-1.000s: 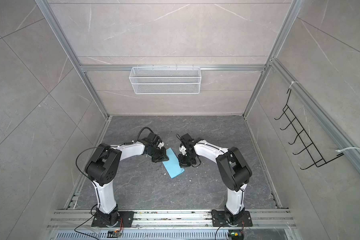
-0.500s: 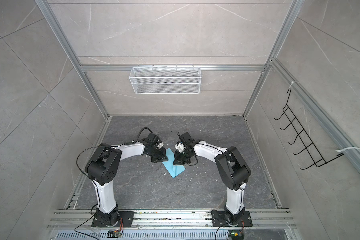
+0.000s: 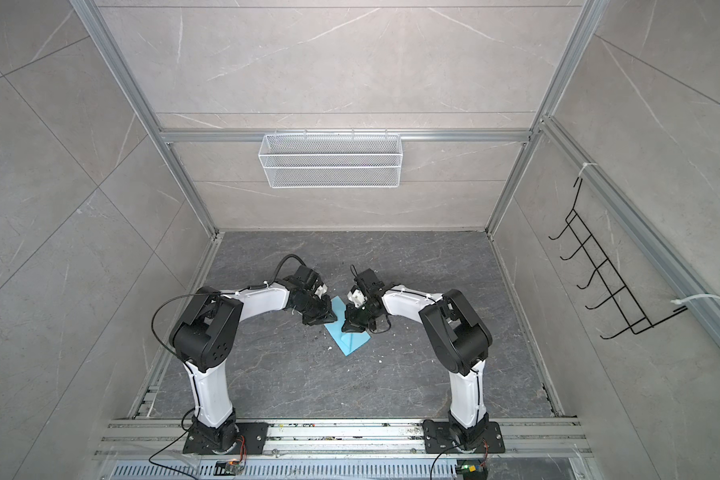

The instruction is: Fold a paper plane with a square sheet of paper (pick it up from the middle)

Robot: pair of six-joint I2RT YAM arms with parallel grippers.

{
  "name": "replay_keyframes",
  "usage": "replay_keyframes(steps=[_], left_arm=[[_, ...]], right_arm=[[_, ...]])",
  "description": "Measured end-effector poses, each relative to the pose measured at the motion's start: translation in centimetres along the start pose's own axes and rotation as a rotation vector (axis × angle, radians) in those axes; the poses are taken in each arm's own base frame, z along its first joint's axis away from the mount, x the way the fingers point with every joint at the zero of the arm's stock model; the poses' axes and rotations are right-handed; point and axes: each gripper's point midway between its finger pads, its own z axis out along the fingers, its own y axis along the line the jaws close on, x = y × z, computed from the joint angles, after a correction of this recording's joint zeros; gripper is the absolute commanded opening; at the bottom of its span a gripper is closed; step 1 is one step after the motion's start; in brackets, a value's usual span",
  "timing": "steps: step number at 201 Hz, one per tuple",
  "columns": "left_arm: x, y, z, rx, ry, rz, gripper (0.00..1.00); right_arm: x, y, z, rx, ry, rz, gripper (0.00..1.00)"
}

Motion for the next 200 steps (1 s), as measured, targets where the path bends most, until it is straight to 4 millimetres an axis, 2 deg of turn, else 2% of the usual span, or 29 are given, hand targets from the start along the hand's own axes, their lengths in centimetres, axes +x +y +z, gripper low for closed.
replay_keyframes(steps=[37, 86, 119, 200], left_arm=[[-0.5, 0.2, -1.1, -0.016, -0.028, -0.007, 0.15], [-0.3, 1.1, -1.0, -0.05, -0.026, -0.021, 0.09], [0.3, 1.8, -0.6, -0.063, -0.007, -0.033, 0.08], [0.3, 1.8, -0.6, -0.062, -0.007, -0.035, 0.08]], right_arm=[[0.0, -0.4, 0.1, 0.016, -0.006, 0.002, 0.01], [0.0, -0.5, 0.3, 0.009, -0.01, -0.003, 0.01], [0.1, -0.2, 0.5, -0.024, -0.011, -0.011, 0.01], [-0.6, 0.9, 0.8, -0.087, -0.039, -0.013, 0.01]])
